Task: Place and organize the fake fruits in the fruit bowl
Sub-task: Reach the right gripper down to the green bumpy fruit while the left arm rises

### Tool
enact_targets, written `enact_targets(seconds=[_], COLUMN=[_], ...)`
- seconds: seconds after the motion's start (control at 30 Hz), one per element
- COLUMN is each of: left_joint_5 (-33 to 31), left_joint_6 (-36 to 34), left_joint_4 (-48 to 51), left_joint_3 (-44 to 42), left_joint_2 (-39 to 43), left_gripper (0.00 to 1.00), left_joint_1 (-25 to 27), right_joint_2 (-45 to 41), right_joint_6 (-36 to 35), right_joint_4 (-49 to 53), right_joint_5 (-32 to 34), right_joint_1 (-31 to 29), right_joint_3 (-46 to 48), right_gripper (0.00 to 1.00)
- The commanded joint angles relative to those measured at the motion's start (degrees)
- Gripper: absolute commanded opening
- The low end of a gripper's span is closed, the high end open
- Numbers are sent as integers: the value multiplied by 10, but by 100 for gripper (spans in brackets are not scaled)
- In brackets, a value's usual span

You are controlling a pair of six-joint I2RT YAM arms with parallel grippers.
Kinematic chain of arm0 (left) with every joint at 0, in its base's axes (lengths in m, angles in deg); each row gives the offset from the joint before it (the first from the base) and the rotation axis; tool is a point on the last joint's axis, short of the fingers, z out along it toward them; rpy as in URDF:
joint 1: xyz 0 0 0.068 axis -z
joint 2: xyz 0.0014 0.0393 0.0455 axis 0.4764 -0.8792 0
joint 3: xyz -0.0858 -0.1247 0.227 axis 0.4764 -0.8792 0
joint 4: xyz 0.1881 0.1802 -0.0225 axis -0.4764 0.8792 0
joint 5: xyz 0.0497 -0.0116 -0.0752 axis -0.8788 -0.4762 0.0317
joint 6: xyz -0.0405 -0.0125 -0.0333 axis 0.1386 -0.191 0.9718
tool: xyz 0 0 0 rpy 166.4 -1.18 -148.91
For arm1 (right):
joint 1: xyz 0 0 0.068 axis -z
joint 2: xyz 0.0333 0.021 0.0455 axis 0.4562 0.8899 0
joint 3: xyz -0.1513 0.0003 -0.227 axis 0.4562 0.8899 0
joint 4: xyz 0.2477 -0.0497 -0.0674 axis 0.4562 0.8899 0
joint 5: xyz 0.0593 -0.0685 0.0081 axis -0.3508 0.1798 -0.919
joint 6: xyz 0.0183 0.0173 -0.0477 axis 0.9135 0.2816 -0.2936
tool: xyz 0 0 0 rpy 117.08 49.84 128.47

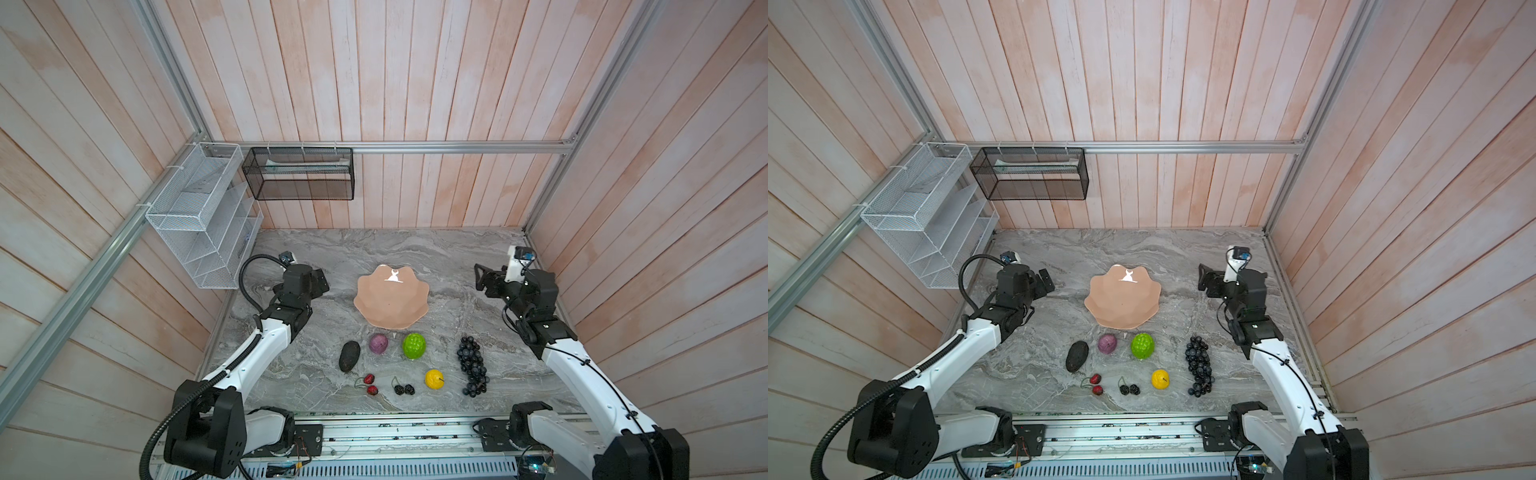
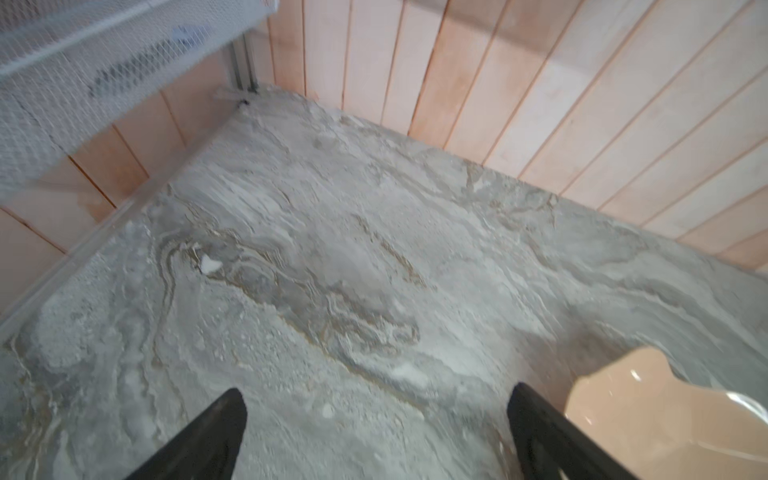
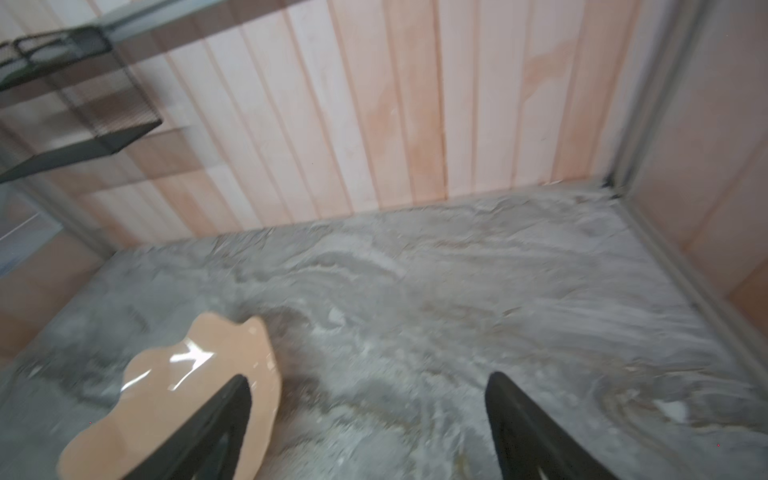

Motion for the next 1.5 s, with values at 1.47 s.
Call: enact_targets(seconds=[1.47], left_joint_5=[39], left_joint_6=[106], left_joint_4=[95], left_joint_3=[-99], left_joint_2=[120], left_gripper=[100], left_joint_1=[92], right_joint_2=[310], right_joint_6=[20], right_joint_4=[112], right_joint_5=[22], right_joint_1=[-343], right_joint_3=[-37], right_gripper=[70])
